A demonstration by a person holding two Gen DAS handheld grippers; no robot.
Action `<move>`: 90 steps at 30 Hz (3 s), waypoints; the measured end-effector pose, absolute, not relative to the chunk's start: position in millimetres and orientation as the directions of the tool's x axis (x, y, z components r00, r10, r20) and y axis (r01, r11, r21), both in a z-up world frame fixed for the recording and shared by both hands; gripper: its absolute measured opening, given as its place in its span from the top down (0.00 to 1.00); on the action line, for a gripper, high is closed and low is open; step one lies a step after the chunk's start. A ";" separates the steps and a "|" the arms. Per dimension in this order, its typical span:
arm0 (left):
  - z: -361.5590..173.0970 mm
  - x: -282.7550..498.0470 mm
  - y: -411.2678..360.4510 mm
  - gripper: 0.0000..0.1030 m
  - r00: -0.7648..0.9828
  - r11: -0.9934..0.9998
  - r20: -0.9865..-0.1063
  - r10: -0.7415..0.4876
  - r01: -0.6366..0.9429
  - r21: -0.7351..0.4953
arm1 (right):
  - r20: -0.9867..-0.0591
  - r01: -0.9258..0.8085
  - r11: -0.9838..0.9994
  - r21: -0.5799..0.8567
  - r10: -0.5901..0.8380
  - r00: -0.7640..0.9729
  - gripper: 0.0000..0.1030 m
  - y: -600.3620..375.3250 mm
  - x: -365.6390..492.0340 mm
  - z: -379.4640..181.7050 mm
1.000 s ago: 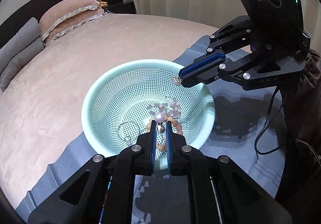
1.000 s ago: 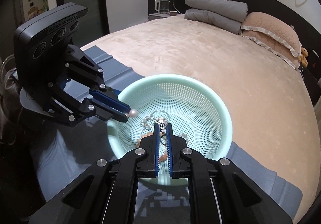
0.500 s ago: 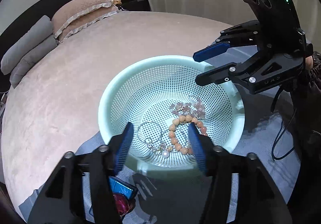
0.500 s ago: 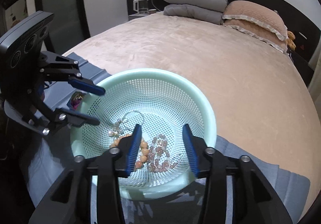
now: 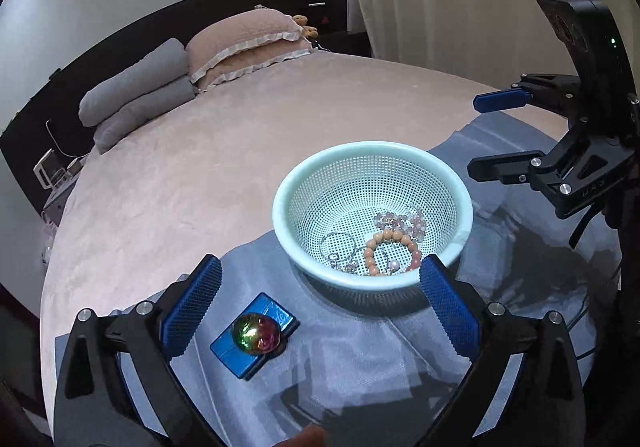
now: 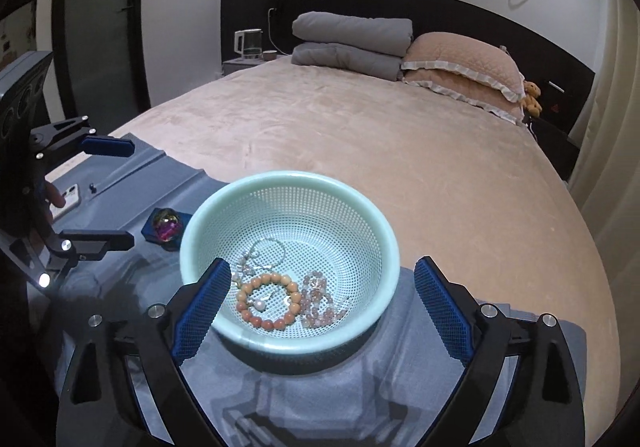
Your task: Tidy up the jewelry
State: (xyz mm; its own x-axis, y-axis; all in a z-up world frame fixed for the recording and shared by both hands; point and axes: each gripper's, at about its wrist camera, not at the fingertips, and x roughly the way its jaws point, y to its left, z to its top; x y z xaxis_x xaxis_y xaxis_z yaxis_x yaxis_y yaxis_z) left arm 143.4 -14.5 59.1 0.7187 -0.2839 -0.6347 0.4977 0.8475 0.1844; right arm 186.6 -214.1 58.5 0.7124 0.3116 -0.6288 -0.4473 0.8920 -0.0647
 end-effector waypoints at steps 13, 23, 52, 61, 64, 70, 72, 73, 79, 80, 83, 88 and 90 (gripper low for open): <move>35.1 81.0 -18.9 0.06 0.802 0.939 -0.577 -0.152 0.300 0.169 | -0.566 -0.306 0.951 -0.036 0.233 0.791 0.09 -223.9 109.2 33.2; -16.0 40.7 -38.1 0.06 0.833 0.971 -0.547 -0.089 0.194 0.137 | -0.564 -0.117 0.993 -0.030 0.080 0.822 0.09 -250.8 53.2 -25.3; -40.7 18.4 -37.0 0.06 0.840 0.982 -0.538 -0.076 0.158 0.107 | -0.556 -0.189 0.982 0.004 0.159 0.816 0.09 -240.9 37.8 -52.3; -43.8 20.0 -38.6 0.06 0.833 0.980 -0.549 -0.075 0.163 0.114 | -0.564 -0.178 0.984 0.016 0.156 0.811 0.09 -246.0 39.8 -54.8; -44.7 20.5 -36.7 0.06 0.835 0.982 -0.547 -0.061 0.149 0.118 | -0.566 -0.178 0.984 0.009 0.152 0.810 0.09 -244.2 39.7 -55.6; -45.1 22.2 -31.7 0.06 0.829 0.984 -0.555 -0.071 0.150 0.099 | -0.571 -0.187 0.982 -0.003 0.151 0.807 0.09 -240.2 40.6 -57.2; -45.4 22.8 -31.3 0.06 0.828 0.983 -0.556 -0.075 0.154 0.097 | -0.574 -0.187 0.982 -0.006 0.150 0.805 0.09 -239.1 40.9 -58.3; -45.5 22.5 -30.9 0.06 0.828 0.983 -0.555 -0.077 0.155 0.094 | -0.574 -0.188 0.982 -0.006 0.151 0.805 0.09 -238.8 40.9 -58.6; -47.0 23.1 -31.3 0.06 0.822 0.982 -0.564 -0.084 0.165 0.094 | -0.576 -0.190 0.982 -0.006 0.152 0.804 0.09 -238.3 40.9 -59.1; -47.4 23.1 -31.5 0.06 0.819 0.981 -0.567 -0.088 0.170 0.094 | -0.576 -0.192 0.981 -0.006 0.153 0.803 0.09 -238.5 41.0 -59.2; -46.9 22.6 -31.0 0.06 0.812 0.979 -0.573 -0.112 0.189 0.076 | -0.576 -0.195 0.981 -0.003 0.158 0.802 0.09 -238.5 41.0 -59.3; -45.7 21.0 -30.5 0.06 0.810 0.976 -0.574 -0.123 0.202 0.076 | -0.577 -0.194 0.981 0.002 0.159 0.801 0.09 -239.7 40.8 -59.8; -45.3 20.5 -28.8 0.06 0.808 0.977 -0.575 -0.130 0.204 0.065 | -0.577 -0.194 0.981 0.005 0.161 0.801 0.09 -240.3 40.7 -59.8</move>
State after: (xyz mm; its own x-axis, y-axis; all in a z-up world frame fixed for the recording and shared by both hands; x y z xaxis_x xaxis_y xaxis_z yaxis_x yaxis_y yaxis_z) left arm 20.5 -28.8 -45.3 0.8076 -0.1302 -0.5752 0.2041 0.9768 0.0655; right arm 40.7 -240.3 -59.8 0.8011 0.1609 -0.5766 -0.1937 0.9810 0.0046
